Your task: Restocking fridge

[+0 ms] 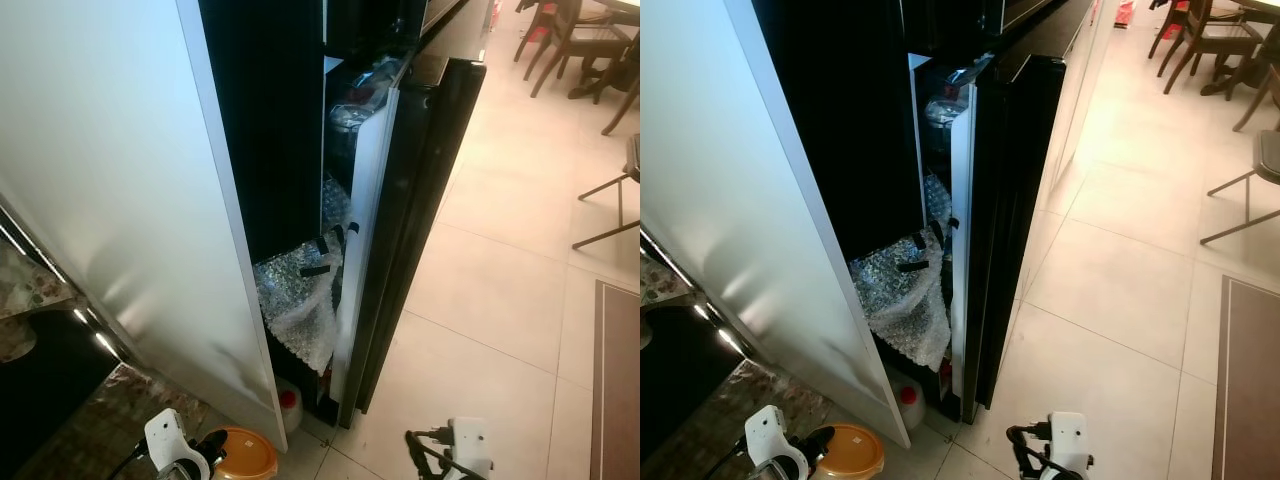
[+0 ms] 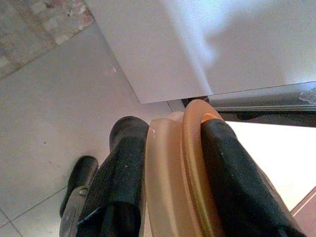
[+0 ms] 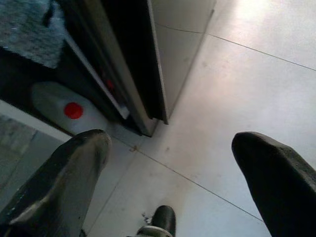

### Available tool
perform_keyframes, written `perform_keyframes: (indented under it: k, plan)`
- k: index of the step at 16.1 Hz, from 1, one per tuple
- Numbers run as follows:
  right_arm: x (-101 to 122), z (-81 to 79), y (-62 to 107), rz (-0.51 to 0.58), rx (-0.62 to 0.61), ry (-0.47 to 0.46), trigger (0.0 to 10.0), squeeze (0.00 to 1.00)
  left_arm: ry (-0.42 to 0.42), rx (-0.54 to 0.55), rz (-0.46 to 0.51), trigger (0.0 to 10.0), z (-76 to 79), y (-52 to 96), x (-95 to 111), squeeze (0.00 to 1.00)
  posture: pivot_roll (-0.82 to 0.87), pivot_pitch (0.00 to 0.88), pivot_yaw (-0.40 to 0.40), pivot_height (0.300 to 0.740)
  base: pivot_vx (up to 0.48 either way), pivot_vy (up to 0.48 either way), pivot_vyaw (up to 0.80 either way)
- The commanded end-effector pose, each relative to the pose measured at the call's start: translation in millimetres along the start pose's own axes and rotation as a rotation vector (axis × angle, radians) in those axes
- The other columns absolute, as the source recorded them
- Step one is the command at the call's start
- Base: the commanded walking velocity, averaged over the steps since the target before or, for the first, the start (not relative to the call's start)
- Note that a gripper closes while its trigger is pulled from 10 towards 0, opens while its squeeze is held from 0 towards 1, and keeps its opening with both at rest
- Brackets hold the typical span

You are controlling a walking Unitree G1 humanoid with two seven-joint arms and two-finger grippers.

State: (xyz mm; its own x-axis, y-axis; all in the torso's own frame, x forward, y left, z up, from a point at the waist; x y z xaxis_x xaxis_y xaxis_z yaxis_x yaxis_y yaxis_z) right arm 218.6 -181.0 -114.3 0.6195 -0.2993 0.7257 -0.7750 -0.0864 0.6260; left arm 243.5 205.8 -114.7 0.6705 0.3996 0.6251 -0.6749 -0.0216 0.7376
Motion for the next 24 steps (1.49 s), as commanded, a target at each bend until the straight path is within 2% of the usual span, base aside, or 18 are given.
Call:
perform_keyframes:
  k: [1,5,6,7,10,11,12,14,15,18,19,21,22,23,24]
  plan:
    - [1.8,-4.3,-1.0,-0.002,0.036,0.019,10.0,0.00,0.002,0.020,-0.008,10.0,-5.8,1.4,-3.5,0.00,0.00,0.000,0.009,0.740,0.000,0.000,0.00]
    - [-7.5,-9.6,-1.7,-0.099,0.102,0.131,10.0,0.00,0.007,0.021,-0.009,10.0,-4.8,1.3,-4.5,0.00,0.00,0.000,0.007,0.740,0.000,0.000,0.00]
    - [-9.2,-7.4,-2.3,-0.130,0.098,0.239,10.0,0.00,0.008,0.022,-0.010,10.0,-4.9,1.4,-5.0,0.00,0.00,0.000,0.005,0.740,0.000,0.000,0.00]
    - [-4.9,-5.6,-2.8,-0.107,0.084,0.283,10.0,0.00,0.008,0.023,-0.010,10.0,-5.0,1.4,-5.2,0.00,0.00,0.000,0.005,0.740,0.000,0.000,0.00]
    - [17.4,4.9,-0.8,0.062,-0.034,0.278,10.0,0.00,0.008,0.023,-0.011,10.0,-5.3,1.5,-5.7,0.00,-0.01,0.000,0.004,0.740,0.000,0.000,0.00]
    - [98.4,-22.1,-6.5,0.385,-0.014,0.294,10.0,0.00,0.008,0.024,-0.011,10.0,-5.5,1.6,-6.0,0.00,-0.01,0.000,0.003,0.740,0.000,0.000,0.00]
    - [136.4,-33.7,0.5,0.525,-0.007,0.310,10.0,0.00,0.008,0.025,-0.012,10.0,-5.6,1.7,-6.2,0.00,0.00,0.000,0.001,0.740,0.000,0.000,0.00]
    - [153.5,-39.9,15.6,0.652,-0.017,0.321,10.0,0.00,0.008,0.028,-0.012,10.0,-7.3,2.1,-6.5,0.00,0.00,0.000,0.003,0.740,0.000,0.000,0.00]
    - [158.0,-44.3,18.9,0.692,0.003,0.301,10.0,0.00,0.006,0.030,-0.012,10.0,-8.4,2.4,-6.6,0.00,0.00,0.000,0.006,0.740,0.000,0.000,0.00]
    - [158.7,-52.8,23.1,0.690,0.056,0.289,10.0,0.00,0.004,0.031,-0.013,10.0,-9.4,2.7,-7.3,0.00,0.00,0.000,0.000,0.740,0.000,0.000,0.00]
    - [145.3,-53.2,28.0,0.631,0.078,0.274,10.0,0.00,0.004,0.032,-0.012,10.0,-10.3,3.1,-7.8,0.00,0.00,0.000,-0.004,0.740,0.000,0.000,0.00]
    - [115.4,-51.4,25.0,0.508,0.141,0.232,10.0,0.00,0.003,0.032,-0.014,10.0,-10.3,3.3,-8.9,0.00,0.00,0.000,-0.003,0.740,0.000,0.000,0.00]
    - [103.1,-64.4,22.4,0.429,0.253,0.192,10.0,0.58,-0.001,0.031,-0.017,10.0,-10.5,3.4,-9.4,0.00,-0.01,0.000,0.000,0.740,0.000,0.000,0.00]
    - [100.5,-69.7,22.2,0.409,0.293,0.193,10.0,0.58,-0.002,0.031,-0.017,10.0,-10.7,3.5,-9.6,0.00,-0.01,0.000,0.000,0.740,0.000,0.000,0.00]
    - [102.5,-70.5,22.8,0.415,0.295,0.204,10.0,1.00,-0.003,0.031,-0.018,10.0,-10.6,3.5,-9.8,0.00,-0.01,0.000,-0.001,0.740,0.000,0.000,0.00]
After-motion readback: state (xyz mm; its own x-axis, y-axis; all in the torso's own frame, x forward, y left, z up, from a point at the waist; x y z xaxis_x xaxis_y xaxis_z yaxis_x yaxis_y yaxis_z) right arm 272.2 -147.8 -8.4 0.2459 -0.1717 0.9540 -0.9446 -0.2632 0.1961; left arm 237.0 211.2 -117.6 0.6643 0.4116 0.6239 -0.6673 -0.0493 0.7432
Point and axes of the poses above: a point about 5 cm out from each wrist's last joint towards the gripper, its own y axis pointing back from the gripper into the wrist, its own x axis along the axis of the wrist's last joint, z = x × y, the point moved 6 cm from there along -y, pointing out of the wrist towards the gripper, and after that the axes turned 12 degrees about -y, right-handed, at the moved point
